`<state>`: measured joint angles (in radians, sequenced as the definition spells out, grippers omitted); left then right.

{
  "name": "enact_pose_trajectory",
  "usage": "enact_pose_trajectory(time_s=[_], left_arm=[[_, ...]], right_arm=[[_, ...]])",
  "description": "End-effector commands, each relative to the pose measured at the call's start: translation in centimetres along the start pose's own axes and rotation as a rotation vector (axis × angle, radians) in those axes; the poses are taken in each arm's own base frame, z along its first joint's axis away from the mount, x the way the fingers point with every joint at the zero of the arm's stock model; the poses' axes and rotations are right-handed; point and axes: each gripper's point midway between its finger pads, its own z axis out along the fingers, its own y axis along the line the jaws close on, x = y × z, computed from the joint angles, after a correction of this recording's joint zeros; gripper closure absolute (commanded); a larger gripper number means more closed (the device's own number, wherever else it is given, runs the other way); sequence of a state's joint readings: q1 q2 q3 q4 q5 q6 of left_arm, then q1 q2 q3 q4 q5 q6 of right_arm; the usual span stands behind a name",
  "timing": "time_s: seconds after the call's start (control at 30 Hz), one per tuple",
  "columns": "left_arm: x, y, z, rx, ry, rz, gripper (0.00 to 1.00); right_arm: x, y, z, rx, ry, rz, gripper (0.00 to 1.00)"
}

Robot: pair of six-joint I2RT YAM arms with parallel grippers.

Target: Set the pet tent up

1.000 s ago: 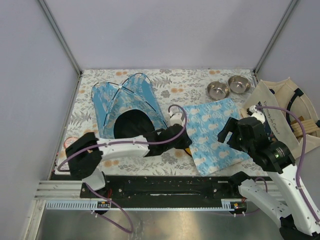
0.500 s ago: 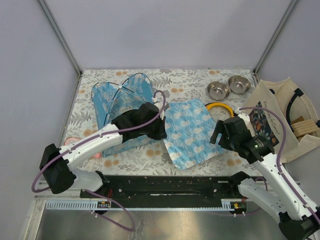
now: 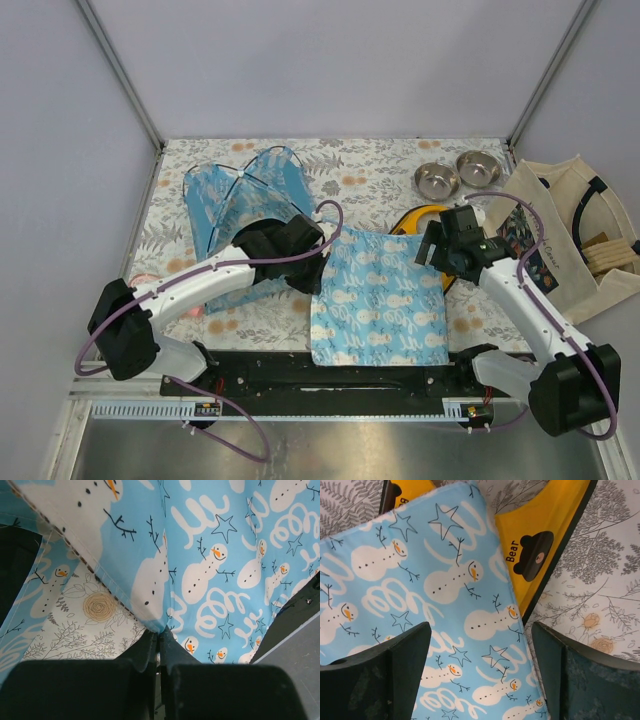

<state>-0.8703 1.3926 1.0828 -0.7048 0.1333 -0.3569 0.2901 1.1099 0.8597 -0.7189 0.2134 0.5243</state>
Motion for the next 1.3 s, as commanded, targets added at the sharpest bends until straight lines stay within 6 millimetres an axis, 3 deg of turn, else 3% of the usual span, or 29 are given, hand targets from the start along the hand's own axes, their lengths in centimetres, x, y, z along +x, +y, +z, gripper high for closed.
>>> enact_pose_trajectory(time_s=[0.0,0.1,0.23,0.47,0.63,0.77,0.97,1.0,1.27], left_arm=[[-2.0,0.3,-0.5,-0.039,-0.070,-0.024,1.00],[-1.8,0.5,-0.5,-0.049,-0.071,-0.022,1.00],[-1.8,0.5,-0.3,-0.049,-0.064,-0.017,1.00],[-1.4,0.7,0.1,-0.052,-0.045,-0.020,1.00],[-1.3,0.5,0.2,-0.043,-0.040,-0.020,1.00],[-1.7,-0.3,-0.1,0.001,-0.059,-0.028,1.00],[-2.8,-3.0,-1.3,0.127,-0.111,-0.023,1.00],[-3.0,-3.5,-1.5,0.140,-0.119,-0.013,1.00],[-3.6,-7.1,-4.7,0.209,-0.198,0.052,1.00]], right_arm=[[2.1,-0.3,-0.7,-0.034,0.056,0.015,0.07],[4.4,-0.1,-0.7,-0.105,0.097,0.014,0.01],[7.2,-0.3,0.7,-0.145,0.130,0.035,0.01],[7.3,0.0,1.7,-0.164,0.119,0.068,0.01],[9.1,0.8,2.4,-0.204,0.212,0.088,0.01],[9.3,1.0,0.8,-0.221,0.235,0.122,0.28],[7.0,3.0,-4.1,-0.377,0.155,0.137,0.97],[6.8,3.7,-5.0,-0.423,0.157,0.137,1.00],[6.3,10.0,-12.8,-0.927,0.182,0.070,1.00]])
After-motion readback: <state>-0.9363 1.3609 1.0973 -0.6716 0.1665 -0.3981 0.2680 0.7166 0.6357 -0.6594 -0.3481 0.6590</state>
